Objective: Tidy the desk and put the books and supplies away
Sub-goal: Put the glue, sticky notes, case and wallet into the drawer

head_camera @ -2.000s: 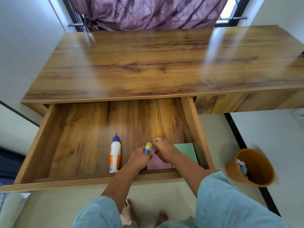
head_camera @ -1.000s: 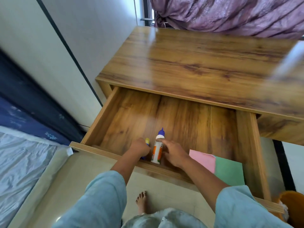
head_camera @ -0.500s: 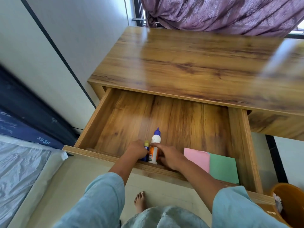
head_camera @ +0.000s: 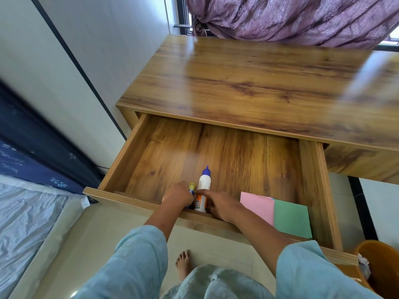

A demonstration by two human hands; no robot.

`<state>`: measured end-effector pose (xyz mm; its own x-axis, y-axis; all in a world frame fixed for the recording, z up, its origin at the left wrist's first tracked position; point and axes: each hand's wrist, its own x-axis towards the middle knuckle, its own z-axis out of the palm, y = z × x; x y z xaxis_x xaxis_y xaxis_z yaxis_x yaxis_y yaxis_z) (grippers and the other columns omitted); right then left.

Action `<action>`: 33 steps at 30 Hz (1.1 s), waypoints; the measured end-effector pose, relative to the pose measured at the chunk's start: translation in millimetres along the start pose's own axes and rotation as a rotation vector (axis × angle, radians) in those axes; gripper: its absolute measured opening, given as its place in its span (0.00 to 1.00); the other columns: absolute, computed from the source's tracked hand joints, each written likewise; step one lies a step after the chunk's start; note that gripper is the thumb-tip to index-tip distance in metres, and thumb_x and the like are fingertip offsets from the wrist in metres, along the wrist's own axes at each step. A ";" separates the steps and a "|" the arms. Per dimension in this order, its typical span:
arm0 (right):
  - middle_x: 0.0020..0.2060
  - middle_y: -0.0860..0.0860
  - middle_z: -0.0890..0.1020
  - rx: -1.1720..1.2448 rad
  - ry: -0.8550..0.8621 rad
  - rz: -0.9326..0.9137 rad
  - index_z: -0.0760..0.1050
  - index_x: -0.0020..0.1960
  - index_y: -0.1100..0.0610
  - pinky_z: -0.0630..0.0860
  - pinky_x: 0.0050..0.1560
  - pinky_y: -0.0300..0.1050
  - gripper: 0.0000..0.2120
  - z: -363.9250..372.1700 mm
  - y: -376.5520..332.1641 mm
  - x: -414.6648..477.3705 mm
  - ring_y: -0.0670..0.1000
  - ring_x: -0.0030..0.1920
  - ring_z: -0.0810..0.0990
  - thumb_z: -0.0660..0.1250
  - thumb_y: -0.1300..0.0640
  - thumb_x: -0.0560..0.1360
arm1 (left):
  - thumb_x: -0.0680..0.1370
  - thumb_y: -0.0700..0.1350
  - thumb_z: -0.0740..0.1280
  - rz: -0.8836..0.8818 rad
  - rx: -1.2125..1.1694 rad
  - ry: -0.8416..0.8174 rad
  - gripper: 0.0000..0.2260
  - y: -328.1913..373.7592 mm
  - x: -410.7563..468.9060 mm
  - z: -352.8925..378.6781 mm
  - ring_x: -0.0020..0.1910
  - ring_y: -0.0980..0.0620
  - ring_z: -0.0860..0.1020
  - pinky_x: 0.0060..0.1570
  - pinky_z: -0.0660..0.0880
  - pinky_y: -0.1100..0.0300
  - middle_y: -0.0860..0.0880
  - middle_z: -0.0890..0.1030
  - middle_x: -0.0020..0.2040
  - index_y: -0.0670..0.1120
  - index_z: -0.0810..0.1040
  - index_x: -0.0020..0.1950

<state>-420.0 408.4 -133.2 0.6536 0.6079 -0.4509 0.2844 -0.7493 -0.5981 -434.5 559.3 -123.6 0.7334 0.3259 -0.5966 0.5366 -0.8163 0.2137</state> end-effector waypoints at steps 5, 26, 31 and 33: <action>0.53 0.52 0.78 -0.147 -0.011 -0.013 0.58 0.72 0.35 0.77 0.48 0.49 0.32 -3.5 -3.0 -3.4 0.53 0.50 0.77 0.57 0.62 0.76 | 0.77 0.49 0.65 -0.035 -0.051 0.038 0.21 0.8 -4.3 -1.5 0.55 0.45 0.76 0.51 0.75 0.52 0.43 0.77 0.57 0.43 0.65 0.66; 0.53 0.50 0.82 0.069 0.439 0.241 0.67 0.69 0.47 0.77 0.47 0.45 0.19 -39.5 45.6 -29.2 0.52 0.51 0.80 0.61 0.55 0.79 | 0.76 0.43 0.65 0.502 -0.294 0.535 0.23 92.7 -21.6 8.6 0.64 0.48 0.69 0.61 0.71 0.55 0.47 0.71 0.65 0.47 0.64 0.69; 0.49 0.50 0.82 0.143 0.593 0.372 0.71 0.65 0.48 0.76 0.45 0.44 0.15 -50.0 69.5 -61.8 0.53 0.48 0.80 0.60 0.55 0.78 | 0.77 0.45 0.65 0.712 -0.182 0.420 0.26 138.8 -23.2 18.1 0.70 0.51 0.63 0.68 0.63 0.58 0.49 0.67 0.71 0.47 0.61 0.73; 0.48 0.49 0.82 0.170 0.666 0.437 0.73 0.59 0.48 0.79 0.47 0.49 0.11 -50.8 77.5 -77.3 0.53 0.46 0.81 0.61 0.54 0.77 | 0.77 0.46 0.64 0.798 -0.130 0.346 0.27 157.6 -25.9 27.4 0.72 0.50 0.62 0.69 0.62 0.55 0.49 0.65 0.72 0.48 0.59 0.74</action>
<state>-412.8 290.0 -111.0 0.9761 -0.0540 -0.2105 -0.1684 -0.7999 -0.5760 -380.4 409.2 -95.6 0.9839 -0.1758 0.0322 -0.1629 -0.8085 0.5655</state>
